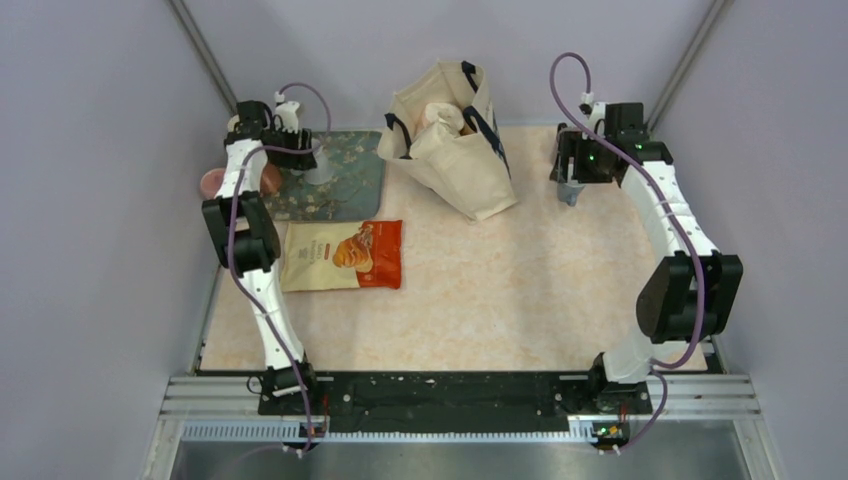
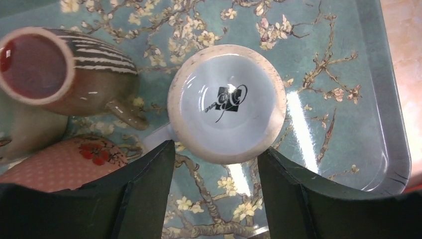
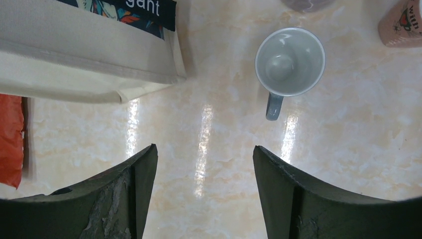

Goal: Turn the mug right side up

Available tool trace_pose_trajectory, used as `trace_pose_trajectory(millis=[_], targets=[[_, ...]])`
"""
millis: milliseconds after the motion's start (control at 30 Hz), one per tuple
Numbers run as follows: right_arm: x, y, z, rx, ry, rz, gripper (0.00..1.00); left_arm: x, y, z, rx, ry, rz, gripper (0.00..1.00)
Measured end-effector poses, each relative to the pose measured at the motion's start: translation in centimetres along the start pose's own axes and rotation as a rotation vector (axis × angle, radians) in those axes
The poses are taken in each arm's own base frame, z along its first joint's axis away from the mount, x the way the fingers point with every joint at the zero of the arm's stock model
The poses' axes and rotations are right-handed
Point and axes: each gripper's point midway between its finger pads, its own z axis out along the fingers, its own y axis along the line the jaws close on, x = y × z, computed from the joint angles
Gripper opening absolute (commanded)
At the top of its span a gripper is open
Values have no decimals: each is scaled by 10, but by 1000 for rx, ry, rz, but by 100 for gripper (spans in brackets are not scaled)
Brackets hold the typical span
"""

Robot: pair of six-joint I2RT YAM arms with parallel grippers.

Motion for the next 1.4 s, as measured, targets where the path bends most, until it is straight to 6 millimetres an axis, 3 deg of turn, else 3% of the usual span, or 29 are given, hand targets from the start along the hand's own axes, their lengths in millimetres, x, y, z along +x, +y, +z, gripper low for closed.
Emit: trace_pose_trajectory(millis=[200, 433, 700, 800, 967, 1133, 1200, 1400], targets=[[7, 2, 4, -13, 11, 13, 70, 5, -20, 16, 17, 11, 30, 66], [9, 3, 4, -20, 14, 20, 70, 13, -60, 27, 78, 43, 98, 66], [20, 2, 6, -18, 31, 22, 70, -9, -101, 5, 204, -11, 212, 71], [24, 1, 7, -14, 41, 24, 70, -12, -95, -11, 225, -29, 237, 76], [28, 0, 8, -13, 48, 26, 70, -12, -52, -26, 156, -39, 272, 78], [28, 0, 8, -10, 49, 26, 70, -42, 0, -14, 35, -73, 318, 75], [28, -1, 8, -7, 48, 26, 70, -39, 5, -5, 29, -67, 327, 74], [28, -3, 8, 7, 50, 25, 70, -13, -4, 12, 82, -8, 324, 71]])
